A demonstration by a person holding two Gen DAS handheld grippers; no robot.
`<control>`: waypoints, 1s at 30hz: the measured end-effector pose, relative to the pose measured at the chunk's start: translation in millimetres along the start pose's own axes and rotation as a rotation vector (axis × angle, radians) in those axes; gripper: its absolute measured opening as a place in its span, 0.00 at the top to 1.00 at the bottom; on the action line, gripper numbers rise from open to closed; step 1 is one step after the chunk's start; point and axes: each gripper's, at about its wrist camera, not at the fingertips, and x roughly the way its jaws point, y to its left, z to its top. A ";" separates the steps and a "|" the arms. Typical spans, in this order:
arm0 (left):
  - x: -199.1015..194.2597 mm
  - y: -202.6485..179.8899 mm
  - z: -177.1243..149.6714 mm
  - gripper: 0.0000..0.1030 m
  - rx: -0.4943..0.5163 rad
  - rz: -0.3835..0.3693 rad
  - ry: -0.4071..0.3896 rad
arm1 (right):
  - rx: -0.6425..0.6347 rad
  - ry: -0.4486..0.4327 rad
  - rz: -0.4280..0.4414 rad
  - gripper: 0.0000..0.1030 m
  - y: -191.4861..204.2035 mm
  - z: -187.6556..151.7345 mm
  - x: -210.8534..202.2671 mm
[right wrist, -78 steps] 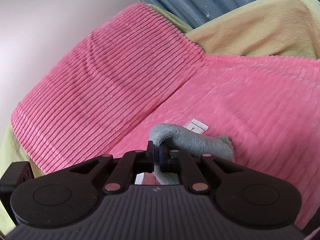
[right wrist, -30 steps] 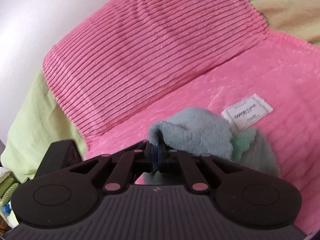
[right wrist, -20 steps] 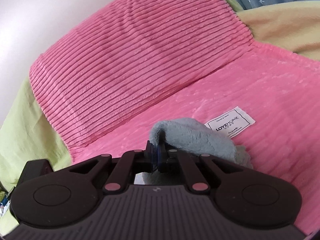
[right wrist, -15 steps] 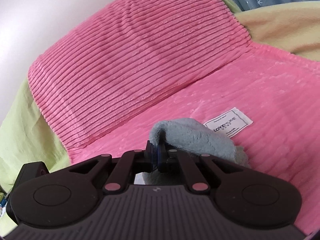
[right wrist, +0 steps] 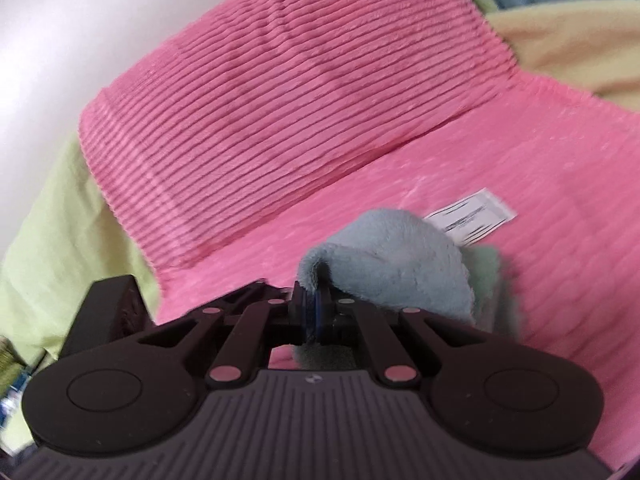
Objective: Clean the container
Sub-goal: 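Hold the jar with the left gripper while the right gripper wipes the white lid with the cloth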
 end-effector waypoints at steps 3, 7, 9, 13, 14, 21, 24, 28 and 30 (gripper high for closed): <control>-0.4 0.5 -0.3 0.17 -0.002 -0.002 0.001 | -0.007 -0.003 -0.007 0.99 0.4 -0.1 0.3; -0.7 -0.1 -1.3 0.17 -0.002 -0.001 -0.001 | -0.016 -0.007 -0.017 0.99 1.0 -0.2 0.6; -0.2 0.2 -1.4 0.17 -0.004 -0.003 -0.004 | -0.020 -0.009 -0.022 0.99 1.3 -0.3 0.8; -0.2 1.7 -1.7 0.17 -0.010 -0.010 -0.008 | -0.029 -0.013 -0.031 0.99 1.9 -0.5 1.1; -0.3 2.4 -1.8 0.17 -0.014 -0.013 -0.009 | -0.027 -0.010 -0.024 0.99 2.1 -1.6 0.3; 0.1 0.7 -0.7 0.17 -0.010 -0.013 -0.007 | -0.016 0.006 0.025 0.99 3.5 -8.6 -5.6; 0.1 -0.1 -0.5 0.17 -0.008 -0.011 -0.006 | -0.011 0.013 0.046 0.99 4.1 -11.7 -8.1; -1.6 10.4 -4.2 0.17 0.008 -0.028 -0.006 | -0.005 0.022 0.075 0.99 4.9 -15.7 -11.4; -1.0 10.5 -3.4 0.17 0.016 -0.026 -0.003 | -0.002 0.027 0.089 0.99 5.3 -17.7 -13.1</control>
